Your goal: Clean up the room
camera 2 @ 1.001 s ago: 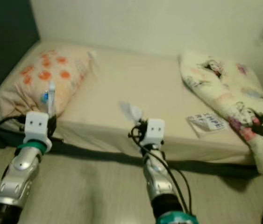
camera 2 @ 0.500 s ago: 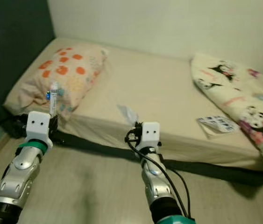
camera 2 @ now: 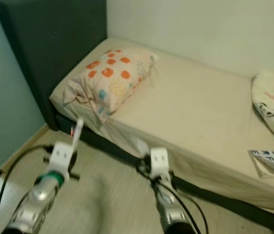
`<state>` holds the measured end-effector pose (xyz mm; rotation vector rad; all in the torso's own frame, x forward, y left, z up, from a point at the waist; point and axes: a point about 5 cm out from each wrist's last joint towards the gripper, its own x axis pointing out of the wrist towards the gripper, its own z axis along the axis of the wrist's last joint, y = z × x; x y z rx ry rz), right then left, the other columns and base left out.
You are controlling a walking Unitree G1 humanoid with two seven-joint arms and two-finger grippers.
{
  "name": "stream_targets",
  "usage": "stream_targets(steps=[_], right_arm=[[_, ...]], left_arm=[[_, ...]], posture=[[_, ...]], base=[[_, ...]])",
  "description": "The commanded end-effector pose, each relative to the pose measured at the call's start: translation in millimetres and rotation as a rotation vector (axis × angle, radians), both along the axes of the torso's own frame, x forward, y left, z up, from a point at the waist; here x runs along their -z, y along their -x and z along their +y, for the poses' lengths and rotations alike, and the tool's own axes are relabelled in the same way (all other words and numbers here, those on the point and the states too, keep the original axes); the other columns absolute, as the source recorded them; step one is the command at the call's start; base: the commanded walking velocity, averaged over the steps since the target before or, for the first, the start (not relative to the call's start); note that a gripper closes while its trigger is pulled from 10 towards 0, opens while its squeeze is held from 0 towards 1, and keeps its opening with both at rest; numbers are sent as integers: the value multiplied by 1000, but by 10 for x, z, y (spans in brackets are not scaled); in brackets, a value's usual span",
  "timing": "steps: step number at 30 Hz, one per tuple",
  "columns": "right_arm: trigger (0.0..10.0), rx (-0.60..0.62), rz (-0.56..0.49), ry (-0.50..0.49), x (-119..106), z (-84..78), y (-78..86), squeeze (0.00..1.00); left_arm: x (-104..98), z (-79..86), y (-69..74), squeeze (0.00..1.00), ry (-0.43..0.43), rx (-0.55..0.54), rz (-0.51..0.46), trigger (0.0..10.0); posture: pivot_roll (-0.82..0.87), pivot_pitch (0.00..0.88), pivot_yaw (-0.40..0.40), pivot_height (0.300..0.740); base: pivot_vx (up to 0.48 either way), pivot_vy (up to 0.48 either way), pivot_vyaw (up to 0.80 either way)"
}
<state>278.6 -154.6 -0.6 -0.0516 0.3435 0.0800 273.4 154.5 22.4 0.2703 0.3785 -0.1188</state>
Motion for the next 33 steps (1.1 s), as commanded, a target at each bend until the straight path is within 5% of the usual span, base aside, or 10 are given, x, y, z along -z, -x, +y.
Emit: stream_targets(steps=[1, 13, 33], right_arm=[[10000, -28, 3, 12, 3, 42, 0, 0], [10000, -77, -29, 18, -51, 169, -65, 0], [10000, -71, -43, 27, -69, 118, -89, 0]], left_arm=[[39, -44, 27, 0, -5, 19, 12, 10000], [84, -101, 21, 0, 1, 31, 27, 10000], [81, -112, -10, 0, -3, 22, -2, 10000]], posture=[[130, 0, -46, 740], [119, 0, -50, 740], [117, 0, -53, 740]], base=[[0, 0, 794], [0, 0, 794], [0, 0, 794]])
